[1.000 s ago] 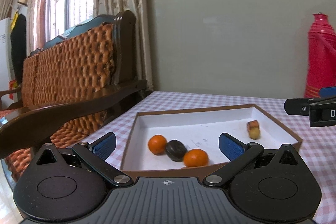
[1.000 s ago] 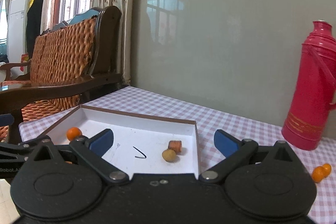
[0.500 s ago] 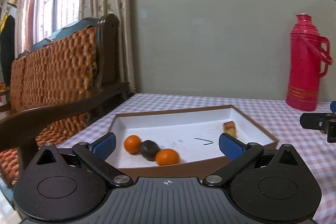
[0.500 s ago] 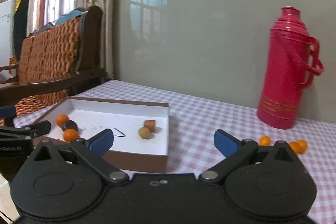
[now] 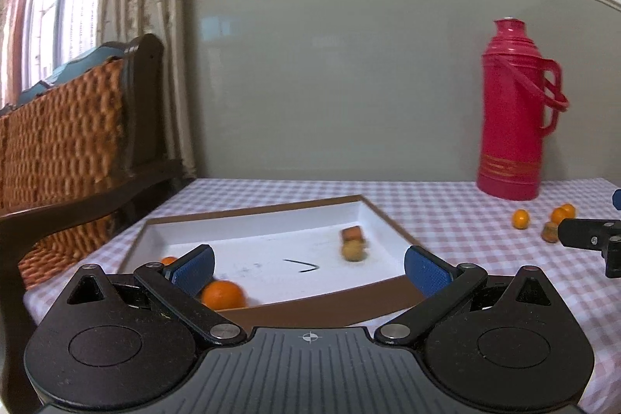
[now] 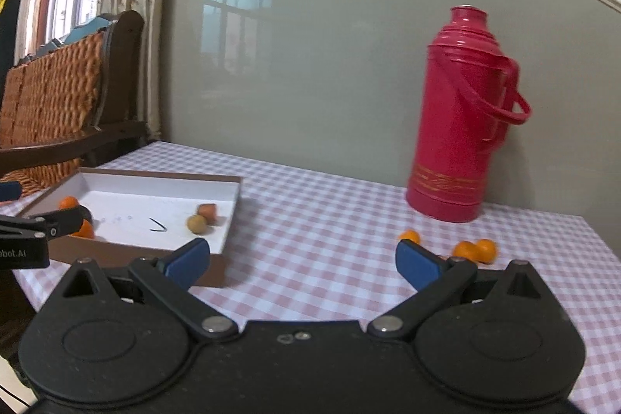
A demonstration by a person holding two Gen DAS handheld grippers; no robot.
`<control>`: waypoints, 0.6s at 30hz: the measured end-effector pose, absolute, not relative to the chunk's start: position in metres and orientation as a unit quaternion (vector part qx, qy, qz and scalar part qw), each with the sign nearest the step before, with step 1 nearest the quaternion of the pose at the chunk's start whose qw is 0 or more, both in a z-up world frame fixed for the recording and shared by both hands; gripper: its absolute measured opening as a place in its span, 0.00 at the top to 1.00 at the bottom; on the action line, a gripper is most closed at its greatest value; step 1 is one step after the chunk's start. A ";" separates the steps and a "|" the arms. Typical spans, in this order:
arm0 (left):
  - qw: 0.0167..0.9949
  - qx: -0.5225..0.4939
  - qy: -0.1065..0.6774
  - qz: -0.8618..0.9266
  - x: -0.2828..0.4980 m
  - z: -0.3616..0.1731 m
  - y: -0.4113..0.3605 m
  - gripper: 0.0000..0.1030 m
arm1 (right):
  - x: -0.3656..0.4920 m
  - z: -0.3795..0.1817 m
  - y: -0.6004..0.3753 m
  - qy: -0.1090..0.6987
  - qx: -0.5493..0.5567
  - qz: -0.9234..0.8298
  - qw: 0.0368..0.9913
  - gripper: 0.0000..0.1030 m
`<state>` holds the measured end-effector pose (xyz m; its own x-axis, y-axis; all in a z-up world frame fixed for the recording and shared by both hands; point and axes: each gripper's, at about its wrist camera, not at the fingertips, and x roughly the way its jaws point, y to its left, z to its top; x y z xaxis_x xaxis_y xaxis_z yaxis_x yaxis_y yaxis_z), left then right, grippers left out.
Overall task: Organize fruits
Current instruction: 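Withdraw both open tools from the tray toward the remaining fruits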
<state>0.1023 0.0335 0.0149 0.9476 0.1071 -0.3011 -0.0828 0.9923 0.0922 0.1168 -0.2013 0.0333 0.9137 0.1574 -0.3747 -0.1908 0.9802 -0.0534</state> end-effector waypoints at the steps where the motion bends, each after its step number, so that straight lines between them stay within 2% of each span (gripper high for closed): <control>1: 0.986 0.041 0.158 0.042 0.104 0.014 0.029 0.00 | 0.115 0.033 -0.205 0.188 -0.044 0.085 0.978 0.06; 18: 0.988 0.076 0.132 0.012 0.114 0.009 -0.043 0.00 | 0.101 0.029 -0.270 0.186 -0.033 0.011 0.982 0.06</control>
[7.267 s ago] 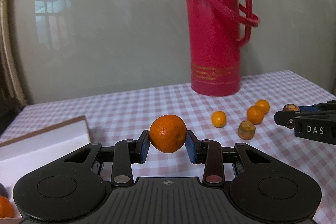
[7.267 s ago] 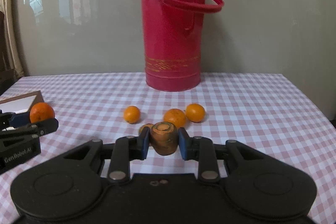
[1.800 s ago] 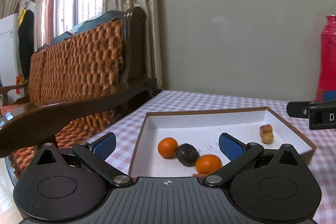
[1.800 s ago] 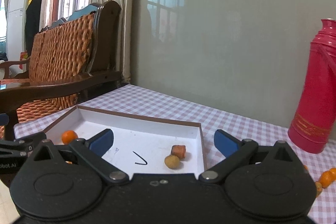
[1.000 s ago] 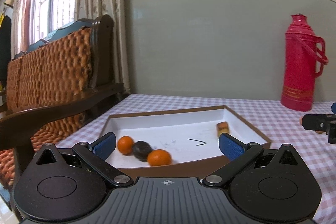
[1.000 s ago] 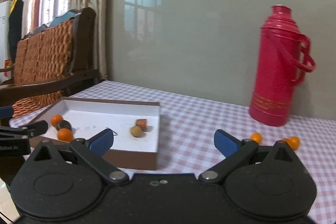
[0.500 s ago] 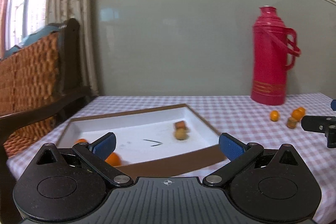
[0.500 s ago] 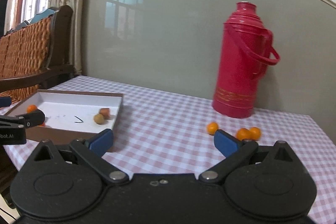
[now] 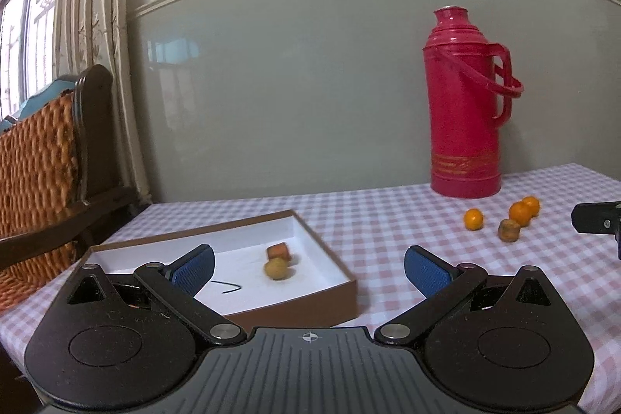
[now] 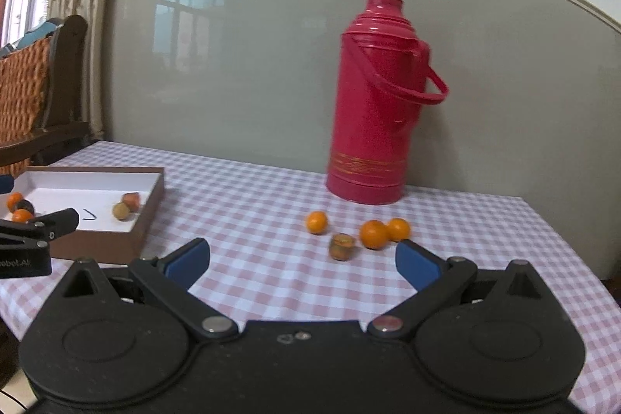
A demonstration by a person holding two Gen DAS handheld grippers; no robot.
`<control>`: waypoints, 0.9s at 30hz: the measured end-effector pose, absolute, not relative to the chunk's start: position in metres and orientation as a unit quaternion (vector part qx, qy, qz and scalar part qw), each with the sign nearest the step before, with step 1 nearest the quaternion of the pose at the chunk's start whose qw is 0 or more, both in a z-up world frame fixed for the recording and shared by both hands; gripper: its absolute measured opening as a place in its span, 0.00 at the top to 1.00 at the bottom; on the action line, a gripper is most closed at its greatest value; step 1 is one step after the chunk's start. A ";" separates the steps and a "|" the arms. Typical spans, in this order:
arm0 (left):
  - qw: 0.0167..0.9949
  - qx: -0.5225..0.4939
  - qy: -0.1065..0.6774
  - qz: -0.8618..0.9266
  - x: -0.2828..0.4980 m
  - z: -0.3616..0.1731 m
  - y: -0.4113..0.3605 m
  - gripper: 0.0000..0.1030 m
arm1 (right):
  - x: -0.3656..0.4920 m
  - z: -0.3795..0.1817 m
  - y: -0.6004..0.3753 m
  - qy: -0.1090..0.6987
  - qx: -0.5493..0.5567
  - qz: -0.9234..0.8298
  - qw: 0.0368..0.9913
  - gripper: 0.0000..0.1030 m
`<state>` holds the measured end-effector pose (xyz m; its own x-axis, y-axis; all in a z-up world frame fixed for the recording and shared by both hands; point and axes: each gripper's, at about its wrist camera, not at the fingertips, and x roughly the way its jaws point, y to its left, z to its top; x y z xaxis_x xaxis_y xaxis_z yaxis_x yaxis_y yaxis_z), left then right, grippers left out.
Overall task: Organize fruits
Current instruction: 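Withdraw both open tools from the tray toward the remaining fruits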
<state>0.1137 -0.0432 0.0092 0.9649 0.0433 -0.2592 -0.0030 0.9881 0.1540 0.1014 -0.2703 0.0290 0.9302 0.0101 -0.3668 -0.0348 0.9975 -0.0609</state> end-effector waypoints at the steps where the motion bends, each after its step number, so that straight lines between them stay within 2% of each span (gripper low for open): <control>1: 0.988 0.076 0.133 0.009 0.116 0.009 -0.046 0.00 | 0.101 0.029 -0.273 0.186 -0.031 0.009 0.982 0.06; 27: 0.982 0.108 0.140 -0.064 0.177 -0.003 -0.150 0.00 | 0.146 0.013 -0.351 0.202 0.002 -0.077 0.976 0.06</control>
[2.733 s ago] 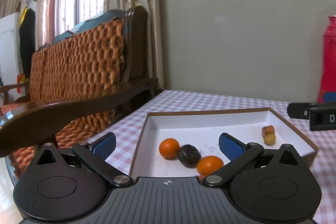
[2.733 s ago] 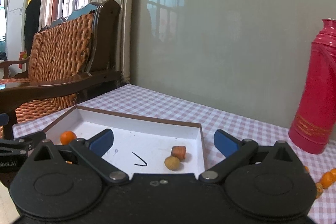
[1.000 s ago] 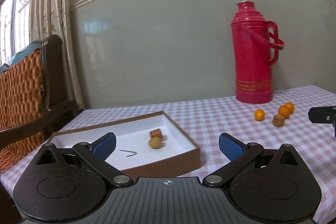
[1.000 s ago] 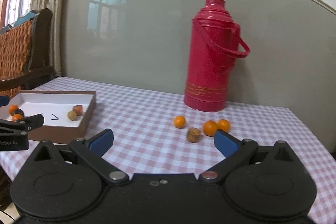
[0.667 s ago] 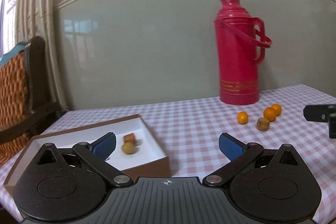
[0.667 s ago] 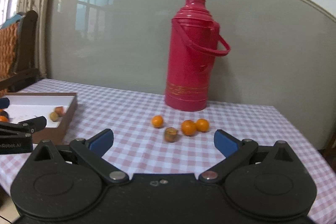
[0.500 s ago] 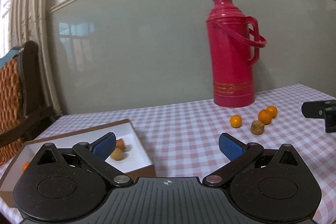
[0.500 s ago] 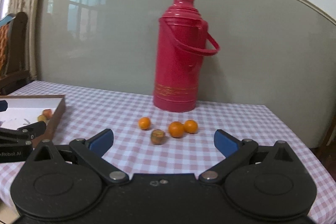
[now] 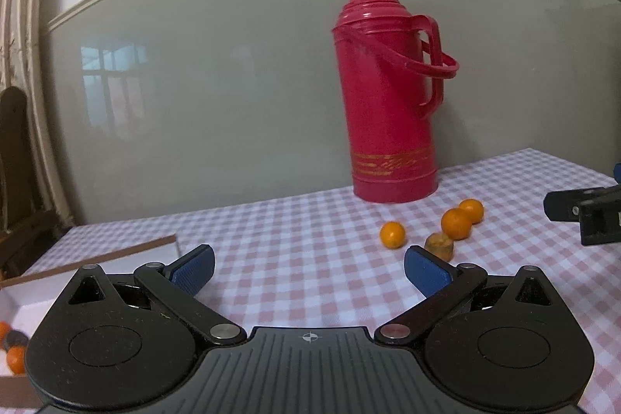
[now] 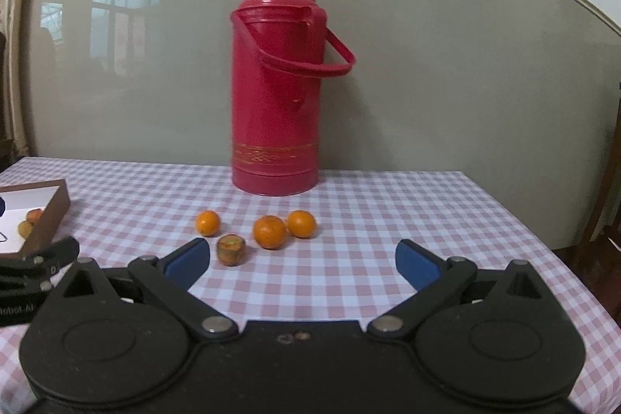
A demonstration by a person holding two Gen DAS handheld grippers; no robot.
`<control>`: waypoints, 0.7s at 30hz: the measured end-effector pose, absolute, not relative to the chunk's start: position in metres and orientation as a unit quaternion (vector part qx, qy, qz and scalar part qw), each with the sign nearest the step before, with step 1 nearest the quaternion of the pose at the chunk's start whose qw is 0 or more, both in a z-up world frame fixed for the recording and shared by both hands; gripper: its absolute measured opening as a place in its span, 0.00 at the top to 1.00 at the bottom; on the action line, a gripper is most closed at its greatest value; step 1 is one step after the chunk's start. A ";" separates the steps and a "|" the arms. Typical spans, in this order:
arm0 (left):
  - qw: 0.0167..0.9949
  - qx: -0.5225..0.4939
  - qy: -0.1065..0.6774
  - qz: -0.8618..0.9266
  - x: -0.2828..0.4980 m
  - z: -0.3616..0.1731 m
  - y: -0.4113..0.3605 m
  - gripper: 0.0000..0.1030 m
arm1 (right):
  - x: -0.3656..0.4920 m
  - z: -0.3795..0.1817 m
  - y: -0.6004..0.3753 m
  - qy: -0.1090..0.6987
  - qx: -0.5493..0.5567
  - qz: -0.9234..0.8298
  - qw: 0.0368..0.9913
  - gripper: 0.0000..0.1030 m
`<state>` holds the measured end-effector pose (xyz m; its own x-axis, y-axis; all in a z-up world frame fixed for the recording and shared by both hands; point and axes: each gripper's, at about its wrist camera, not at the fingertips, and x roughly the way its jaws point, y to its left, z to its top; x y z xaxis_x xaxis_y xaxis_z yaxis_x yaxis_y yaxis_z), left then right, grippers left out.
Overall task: Organize fruits
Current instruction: 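Withdraw both open tools from the tray toward the remaining fruits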
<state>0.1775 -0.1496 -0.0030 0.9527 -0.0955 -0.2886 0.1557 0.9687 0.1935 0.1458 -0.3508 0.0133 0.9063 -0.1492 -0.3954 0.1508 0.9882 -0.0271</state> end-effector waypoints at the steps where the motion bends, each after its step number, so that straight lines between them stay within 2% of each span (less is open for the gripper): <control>1: 0.982 0.109 0.141 -0.066 0.181 -0.004 -0.154 0.00 | 0.148 0.012 -0.353 0.203 0.004 -0.080 0.976 0.06; 21: 0.973 0.112 0.176 -0.101 0.226 -0.029 -0.216 0.00 | 0.191 -0.008 -0.395 0.225 0.043 -0.110 0.967 0.06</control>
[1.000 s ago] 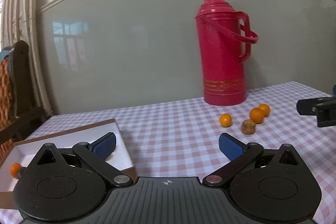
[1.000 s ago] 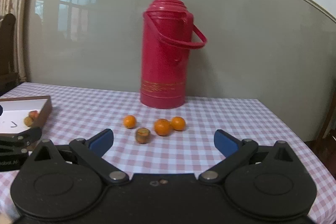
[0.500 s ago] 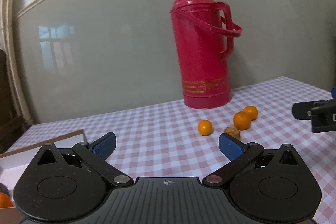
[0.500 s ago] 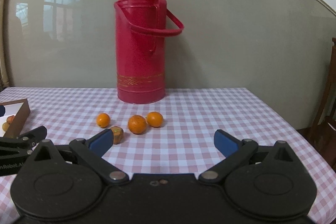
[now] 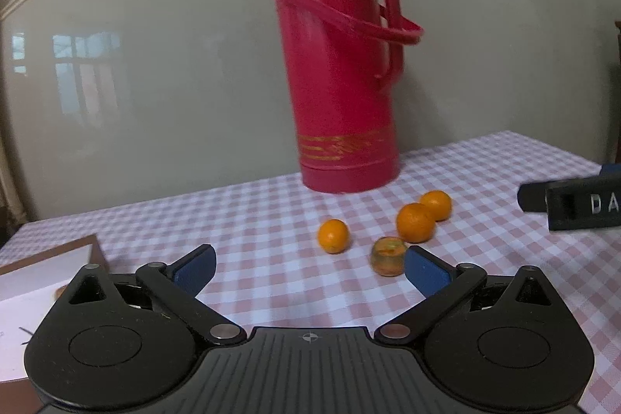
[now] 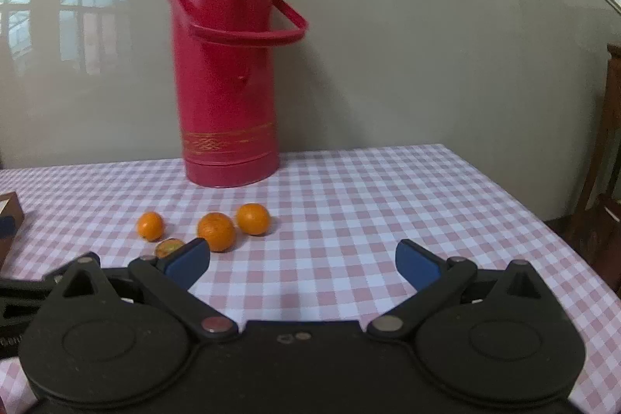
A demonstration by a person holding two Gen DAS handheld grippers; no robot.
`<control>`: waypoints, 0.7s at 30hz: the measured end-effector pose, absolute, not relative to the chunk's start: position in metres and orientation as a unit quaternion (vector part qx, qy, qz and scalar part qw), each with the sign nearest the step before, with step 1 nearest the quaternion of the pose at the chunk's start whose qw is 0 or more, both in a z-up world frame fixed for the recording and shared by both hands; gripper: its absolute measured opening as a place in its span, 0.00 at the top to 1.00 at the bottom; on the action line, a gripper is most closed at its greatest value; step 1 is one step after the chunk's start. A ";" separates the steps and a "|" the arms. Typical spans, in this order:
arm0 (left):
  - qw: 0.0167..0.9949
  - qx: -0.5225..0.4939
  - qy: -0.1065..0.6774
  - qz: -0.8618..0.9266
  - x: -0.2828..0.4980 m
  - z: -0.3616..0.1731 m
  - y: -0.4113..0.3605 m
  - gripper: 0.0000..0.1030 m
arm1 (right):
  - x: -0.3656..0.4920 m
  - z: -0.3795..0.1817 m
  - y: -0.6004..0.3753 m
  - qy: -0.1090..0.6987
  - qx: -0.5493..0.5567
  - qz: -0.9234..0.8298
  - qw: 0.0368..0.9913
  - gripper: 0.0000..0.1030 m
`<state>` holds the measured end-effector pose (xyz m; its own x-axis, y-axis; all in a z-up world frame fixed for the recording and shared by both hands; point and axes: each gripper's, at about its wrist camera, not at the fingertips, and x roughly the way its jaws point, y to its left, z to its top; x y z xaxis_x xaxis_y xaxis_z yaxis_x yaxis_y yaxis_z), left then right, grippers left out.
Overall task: Organize fruits
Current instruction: 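Withdraw both open tools from the tray toward the remaining fruits, then grasp the cut carrot piece with the left tool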
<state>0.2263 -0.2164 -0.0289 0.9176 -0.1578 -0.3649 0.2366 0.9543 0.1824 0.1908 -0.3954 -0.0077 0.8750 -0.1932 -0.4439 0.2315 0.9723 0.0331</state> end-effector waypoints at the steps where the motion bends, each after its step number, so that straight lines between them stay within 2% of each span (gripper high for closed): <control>1: 0.972 0.116 0.176 -0.101 0.228 -0.030 -0.220 0.00 | 0.193 -0.008 -0.398 0.224 0.046 -0.111 0.967 0.06; 11: 0.968 0.124 0.192 -0.105 0.257 -0.041 -0.250 0.00 | 0.216 -0.014 -0.418 0.228 0.074 -0.119 0.963 0.06; 21: 0.951 0.123 0.266 -0.097 0.303 -0.053 -0.256 0.00 | 0.247 -0.025 -0.429 0.244 0.096 -0.119 0.958 0.06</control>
